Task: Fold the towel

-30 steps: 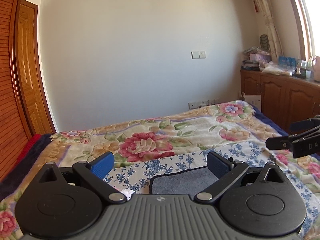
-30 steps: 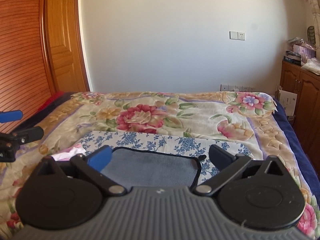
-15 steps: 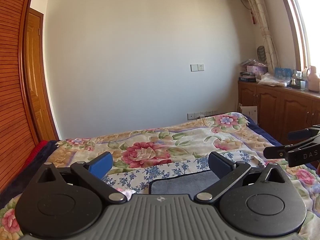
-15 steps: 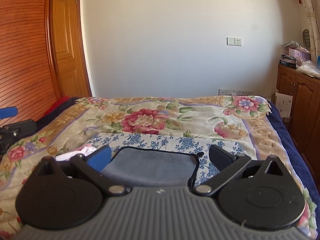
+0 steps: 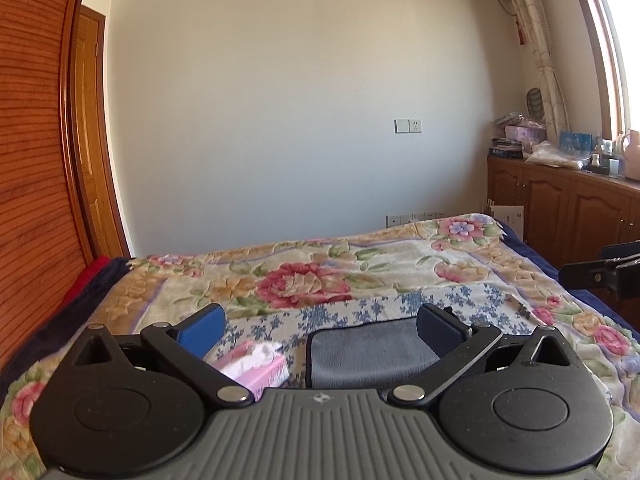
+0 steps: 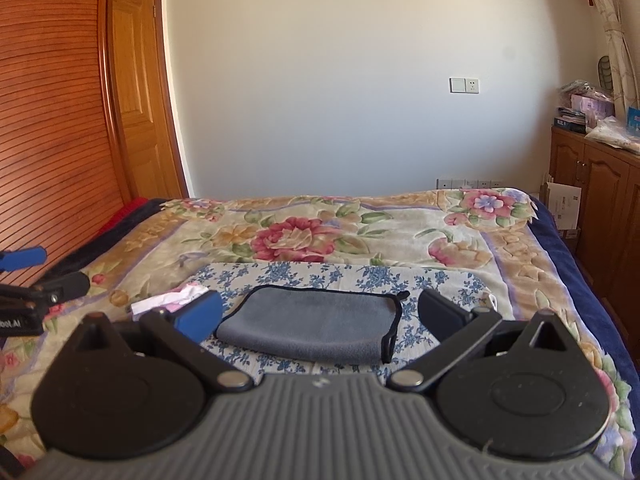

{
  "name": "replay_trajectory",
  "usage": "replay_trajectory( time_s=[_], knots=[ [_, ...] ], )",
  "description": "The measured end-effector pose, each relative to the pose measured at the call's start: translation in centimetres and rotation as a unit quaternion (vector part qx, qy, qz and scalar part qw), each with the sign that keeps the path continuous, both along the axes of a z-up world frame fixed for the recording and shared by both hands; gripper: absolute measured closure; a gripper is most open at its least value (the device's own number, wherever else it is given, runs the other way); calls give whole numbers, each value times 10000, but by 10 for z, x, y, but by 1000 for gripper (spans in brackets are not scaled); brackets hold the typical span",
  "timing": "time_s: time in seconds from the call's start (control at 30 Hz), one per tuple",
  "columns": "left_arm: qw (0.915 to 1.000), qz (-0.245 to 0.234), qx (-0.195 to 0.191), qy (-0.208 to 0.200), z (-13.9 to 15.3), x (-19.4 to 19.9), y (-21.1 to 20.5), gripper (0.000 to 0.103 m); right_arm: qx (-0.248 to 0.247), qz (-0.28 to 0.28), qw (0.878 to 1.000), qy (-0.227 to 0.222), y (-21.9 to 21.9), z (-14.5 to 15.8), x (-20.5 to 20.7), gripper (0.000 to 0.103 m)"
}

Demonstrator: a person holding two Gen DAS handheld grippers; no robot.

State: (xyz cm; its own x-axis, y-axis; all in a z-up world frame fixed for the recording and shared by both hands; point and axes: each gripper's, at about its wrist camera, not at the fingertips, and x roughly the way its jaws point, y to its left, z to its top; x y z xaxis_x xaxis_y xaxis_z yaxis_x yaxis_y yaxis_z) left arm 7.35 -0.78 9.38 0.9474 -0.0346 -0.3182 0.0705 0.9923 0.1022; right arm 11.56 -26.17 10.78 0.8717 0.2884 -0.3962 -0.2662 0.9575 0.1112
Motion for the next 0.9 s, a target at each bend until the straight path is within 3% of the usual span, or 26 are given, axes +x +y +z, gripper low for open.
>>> replay_trajectory(
  time_s=[0.43,0.9],
  knots=[
    [10000,12,-65,-5,-26,-27,6,0,32,-31,10000,-48,3,-21,-27,0],
    [9997,67,-165,160,-78,-46,18,0,36,-98,9999,34,4,-48,-47,0]
  ],
)
